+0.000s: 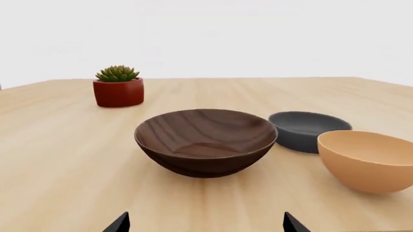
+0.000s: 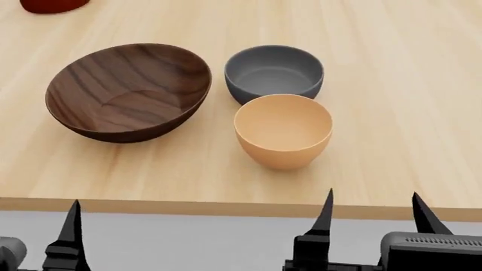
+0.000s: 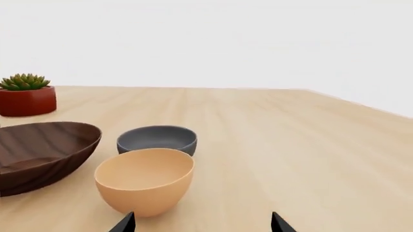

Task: Stack the bowls from largest to smallest.

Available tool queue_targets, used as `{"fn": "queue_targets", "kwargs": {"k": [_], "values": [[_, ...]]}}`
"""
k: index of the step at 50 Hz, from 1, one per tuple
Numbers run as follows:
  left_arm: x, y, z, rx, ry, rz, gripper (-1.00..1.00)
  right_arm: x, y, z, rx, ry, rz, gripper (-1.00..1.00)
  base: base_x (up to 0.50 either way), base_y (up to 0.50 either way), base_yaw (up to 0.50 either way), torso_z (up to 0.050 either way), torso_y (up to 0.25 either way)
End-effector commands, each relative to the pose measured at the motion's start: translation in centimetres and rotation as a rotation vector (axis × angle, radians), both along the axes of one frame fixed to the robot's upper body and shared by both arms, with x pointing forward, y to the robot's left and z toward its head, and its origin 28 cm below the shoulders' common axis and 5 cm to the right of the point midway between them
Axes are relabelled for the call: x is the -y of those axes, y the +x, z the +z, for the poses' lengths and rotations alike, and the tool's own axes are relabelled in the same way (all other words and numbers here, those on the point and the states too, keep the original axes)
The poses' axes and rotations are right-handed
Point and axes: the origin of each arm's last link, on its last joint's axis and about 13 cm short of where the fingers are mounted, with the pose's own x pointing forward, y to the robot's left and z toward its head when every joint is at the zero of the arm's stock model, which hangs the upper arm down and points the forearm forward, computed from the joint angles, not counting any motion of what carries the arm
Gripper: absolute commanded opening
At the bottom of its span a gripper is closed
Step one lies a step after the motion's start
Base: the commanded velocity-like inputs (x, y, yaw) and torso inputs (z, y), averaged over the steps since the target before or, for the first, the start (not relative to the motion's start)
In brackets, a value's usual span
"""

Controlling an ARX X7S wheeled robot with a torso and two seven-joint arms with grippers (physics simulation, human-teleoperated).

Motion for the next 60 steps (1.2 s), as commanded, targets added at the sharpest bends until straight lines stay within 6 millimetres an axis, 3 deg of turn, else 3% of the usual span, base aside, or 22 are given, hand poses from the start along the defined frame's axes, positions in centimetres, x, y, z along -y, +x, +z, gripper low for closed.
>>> {"fn": "queue_targets", "kwargs": {"k": [1,21,51,60], "values": [[-0.7,-0.3,1.7,0.025,-0.031,0.025,1.0,1.0,0.1,0.7,0.073,0.074,-0.051,1.0,0.21,0.06,0.0,0.0,0.0],[-1.8,-0.7,3.1,0.025,-0.027,0.039,1.0,1.7,-0.3,1.6,0.097,-0.009,-0.085,1.0,0.47,0.03,0.0,0.0,0.0],[-2.1,-1.2,3.7,0.022,0.012,0.023,1.0,3.1,-0.5,2.0,0.064,0.005,-0.109,1.0,0.48,0.25,0.0,0.0,0.001],[-2.6,-1.6,4.5,0.044,0.038,0.009,1.0,5.3,0.1,5.9,-0.048,-0.061,-0.109,1.0,0.0,0.0,0.0,0.0,0.001]]}}
